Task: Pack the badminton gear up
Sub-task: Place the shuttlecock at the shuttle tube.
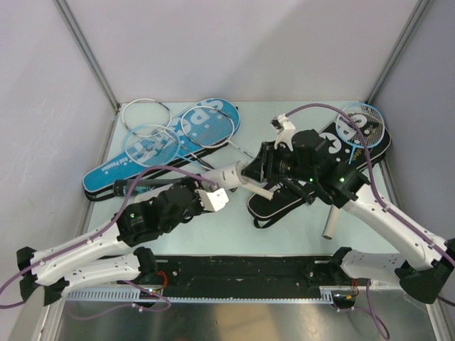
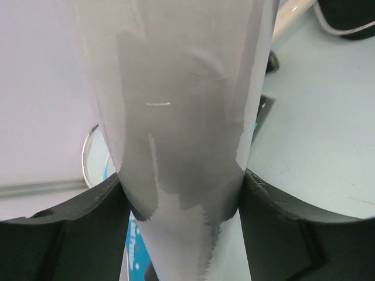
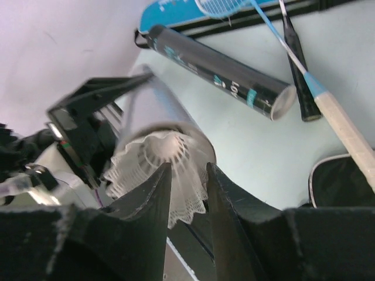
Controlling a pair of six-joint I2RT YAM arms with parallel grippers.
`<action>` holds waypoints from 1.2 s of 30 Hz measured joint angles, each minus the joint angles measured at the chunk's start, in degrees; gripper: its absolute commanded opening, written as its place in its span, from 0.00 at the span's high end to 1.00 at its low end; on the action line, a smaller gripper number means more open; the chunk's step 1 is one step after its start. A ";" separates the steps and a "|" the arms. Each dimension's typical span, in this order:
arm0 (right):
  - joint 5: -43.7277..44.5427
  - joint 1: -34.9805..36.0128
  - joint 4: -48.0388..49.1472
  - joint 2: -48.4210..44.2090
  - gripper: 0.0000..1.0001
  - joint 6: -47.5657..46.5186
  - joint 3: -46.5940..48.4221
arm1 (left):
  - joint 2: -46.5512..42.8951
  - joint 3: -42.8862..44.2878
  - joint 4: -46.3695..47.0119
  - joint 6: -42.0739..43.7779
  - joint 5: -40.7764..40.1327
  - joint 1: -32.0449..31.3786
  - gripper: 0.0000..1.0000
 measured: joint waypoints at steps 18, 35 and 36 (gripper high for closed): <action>1.29 0.63 8.13 -4.87 1.00 -2.80 -2.34 | -0.11 1.90 3.21 0.63 5.07 -1.29 0.73; 4.04 3.30 17.31 -4.35 0.62 1.79 -8.85 | -0.70 3.04 2.16 -0.15 7.28 -1.27 0.74; 4.35 3.04 16.92 -5.38 0.55 2.08 -8.98 | -0.90 2.80 2.69 -0.13 7.34 -1.31 0.73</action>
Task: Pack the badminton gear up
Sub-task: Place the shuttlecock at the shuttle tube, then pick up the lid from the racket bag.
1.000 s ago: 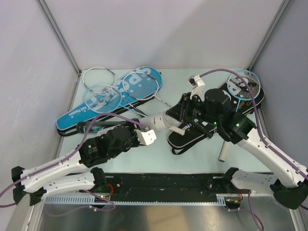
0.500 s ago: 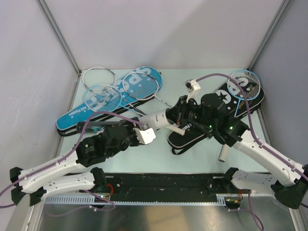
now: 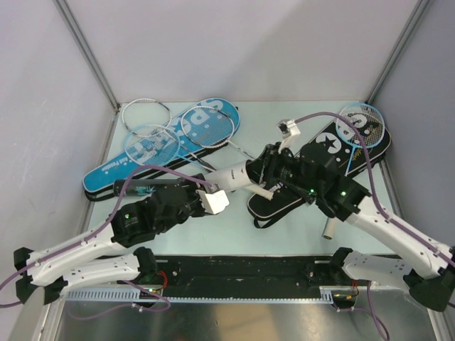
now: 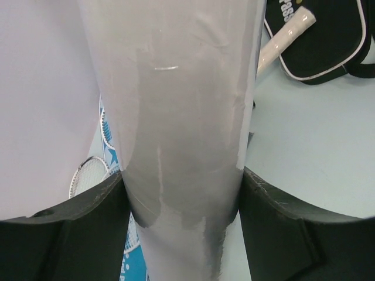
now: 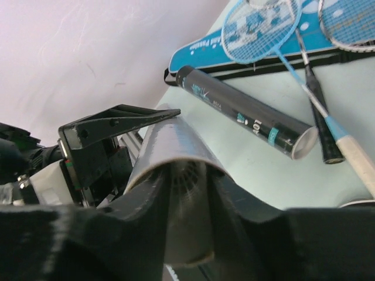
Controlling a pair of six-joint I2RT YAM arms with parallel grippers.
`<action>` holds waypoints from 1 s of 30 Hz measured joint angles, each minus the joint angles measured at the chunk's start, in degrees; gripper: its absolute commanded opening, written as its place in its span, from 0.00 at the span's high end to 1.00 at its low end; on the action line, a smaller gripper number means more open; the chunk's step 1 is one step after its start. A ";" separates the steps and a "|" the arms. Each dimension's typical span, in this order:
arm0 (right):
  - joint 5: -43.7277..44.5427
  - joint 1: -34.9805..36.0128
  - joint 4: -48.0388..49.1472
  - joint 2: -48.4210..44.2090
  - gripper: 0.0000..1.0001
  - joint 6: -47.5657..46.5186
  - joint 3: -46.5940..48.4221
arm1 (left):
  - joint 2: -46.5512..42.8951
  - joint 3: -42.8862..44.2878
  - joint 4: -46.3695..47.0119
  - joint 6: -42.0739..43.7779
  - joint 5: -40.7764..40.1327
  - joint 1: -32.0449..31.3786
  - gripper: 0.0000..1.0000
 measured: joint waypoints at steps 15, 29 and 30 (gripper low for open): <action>1.18 -10.08 -16.02 -15.02 0.43 2.99 -0.42 | -4.42 -5.11 3.65 0.44 -1.75 -0.28 0.74; 18.32 -35.87 -27.08 -9.29 0.60 9.09 -15.19 | -14.84 -10.80 4.20 0.52 -2.54 -0.33 0.71; 17.49 -38.62 -26.47 -7.17 0.60 8.31 -16.44 | -15.45 -11.39 4.20 0.50 -2.54 -0.33 0.71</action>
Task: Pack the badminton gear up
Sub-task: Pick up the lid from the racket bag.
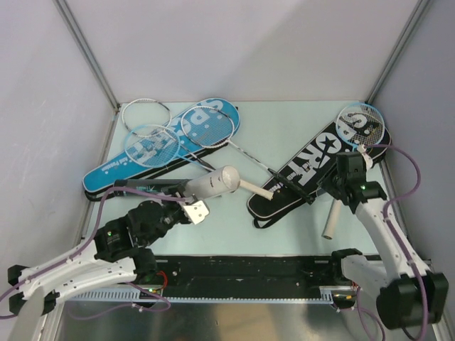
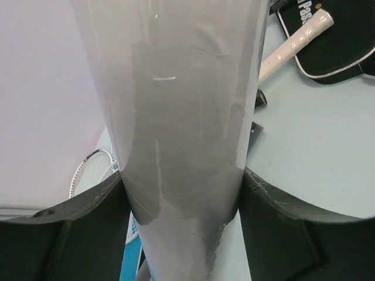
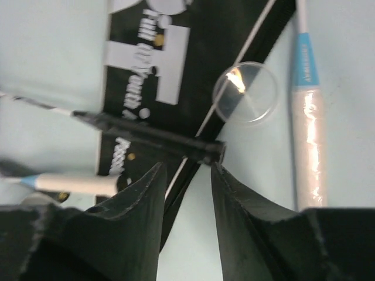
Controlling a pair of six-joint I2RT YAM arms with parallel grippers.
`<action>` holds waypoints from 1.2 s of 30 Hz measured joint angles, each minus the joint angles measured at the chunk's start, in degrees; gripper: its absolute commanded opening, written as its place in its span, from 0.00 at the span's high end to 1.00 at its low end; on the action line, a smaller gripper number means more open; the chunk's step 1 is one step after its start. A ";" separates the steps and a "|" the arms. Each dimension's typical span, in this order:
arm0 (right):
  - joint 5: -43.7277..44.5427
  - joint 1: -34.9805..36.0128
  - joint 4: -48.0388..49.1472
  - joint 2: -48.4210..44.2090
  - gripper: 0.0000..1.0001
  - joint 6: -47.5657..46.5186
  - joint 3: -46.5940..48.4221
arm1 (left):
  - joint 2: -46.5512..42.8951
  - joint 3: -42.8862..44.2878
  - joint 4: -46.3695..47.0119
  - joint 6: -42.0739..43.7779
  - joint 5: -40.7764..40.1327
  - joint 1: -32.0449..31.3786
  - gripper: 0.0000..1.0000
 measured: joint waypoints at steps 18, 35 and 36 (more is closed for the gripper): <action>-6.01 -9.01 14.29 29.64 0.59 -6.51 -0.83 | 0.48 -0.70 -0.13 -0.87 2.97 0.00 0.72; -5.90 -9.27 17.79 33.05 1.00 -6.47 0.66 | 0.24 -0.70 -0.11 -0.98 2.89 0.00 0.73; -5.70 -9.27 17.75 32.81 1.00 -6.62 0.66 | 0.33 -0.70 -0.11 -0.98 2.86 0.00 0.73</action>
